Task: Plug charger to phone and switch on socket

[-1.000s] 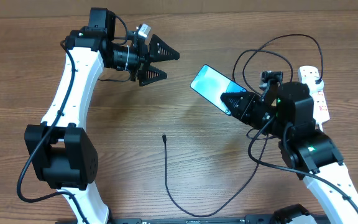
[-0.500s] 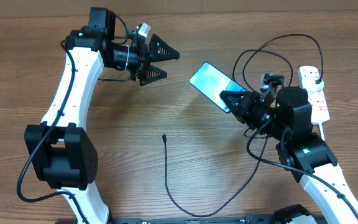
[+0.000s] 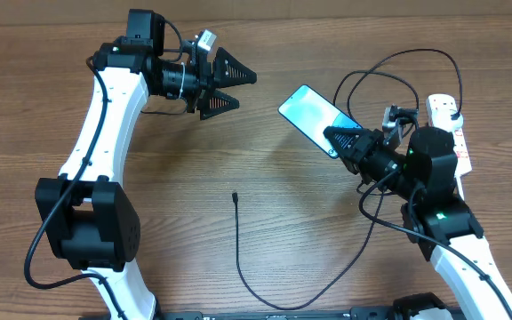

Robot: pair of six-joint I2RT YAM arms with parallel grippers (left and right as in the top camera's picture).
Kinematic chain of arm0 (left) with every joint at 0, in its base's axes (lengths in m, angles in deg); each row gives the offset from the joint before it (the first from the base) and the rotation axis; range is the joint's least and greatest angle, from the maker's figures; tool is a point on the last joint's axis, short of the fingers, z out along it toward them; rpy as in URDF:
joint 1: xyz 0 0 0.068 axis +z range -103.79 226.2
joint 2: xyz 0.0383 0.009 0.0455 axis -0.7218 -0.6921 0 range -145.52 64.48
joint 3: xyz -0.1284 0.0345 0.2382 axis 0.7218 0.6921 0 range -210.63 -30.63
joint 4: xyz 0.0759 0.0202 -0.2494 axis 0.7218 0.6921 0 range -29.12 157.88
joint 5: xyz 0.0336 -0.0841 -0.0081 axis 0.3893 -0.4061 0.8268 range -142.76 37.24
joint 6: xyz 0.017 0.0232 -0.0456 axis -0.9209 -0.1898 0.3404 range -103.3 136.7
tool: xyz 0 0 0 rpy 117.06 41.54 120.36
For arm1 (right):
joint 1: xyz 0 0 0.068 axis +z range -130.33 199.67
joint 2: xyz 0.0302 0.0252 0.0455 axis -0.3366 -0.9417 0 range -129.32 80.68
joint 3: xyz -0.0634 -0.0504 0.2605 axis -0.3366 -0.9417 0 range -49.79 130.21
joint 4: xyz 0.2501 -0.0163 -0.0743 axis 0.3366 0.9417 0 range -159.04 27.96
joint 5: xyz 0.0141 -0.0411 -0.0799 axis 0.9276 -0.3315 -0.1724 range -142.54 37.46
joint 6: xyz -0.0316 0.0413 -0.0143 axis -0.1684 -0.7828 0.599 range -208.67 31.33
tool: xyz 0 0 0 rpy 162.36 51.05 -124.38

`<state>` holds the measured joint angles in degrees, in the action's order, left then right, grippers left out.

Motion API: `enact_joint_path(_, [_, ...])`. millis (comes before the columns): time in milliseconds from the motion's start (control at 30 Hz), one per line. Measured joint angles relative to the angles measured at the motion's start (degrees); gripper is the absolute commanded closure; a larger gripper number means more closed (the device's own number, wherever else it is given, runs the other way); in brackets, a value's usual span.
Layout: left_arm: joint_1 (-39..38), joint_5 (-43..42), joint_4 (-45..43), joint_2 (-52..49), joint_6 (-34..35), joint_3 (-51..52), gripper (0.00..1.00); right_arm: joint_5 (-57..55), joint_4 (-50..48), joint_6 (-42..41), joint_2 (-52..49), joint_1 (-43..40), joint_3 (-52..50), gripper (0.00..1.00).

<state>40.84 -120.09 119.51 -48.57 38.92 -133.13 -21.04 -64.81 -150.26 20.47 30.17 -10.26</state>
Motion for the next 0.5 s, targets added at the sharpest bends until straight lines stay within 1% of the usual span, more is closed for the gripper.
enact_joint_path(367, [-0.04,0.00,-0.02,0.00,-0.02,0.00,0.01,1.27,-7.54,-3.37,0.00,0.09,-3.72,0.96])
enact_joint_path(500, [-0.50,0.04,-0.02,0.00,-0.13,0.00,0.00,-0.87,-9.27,-4.59,0.04,1.31,-3.72,0.96])
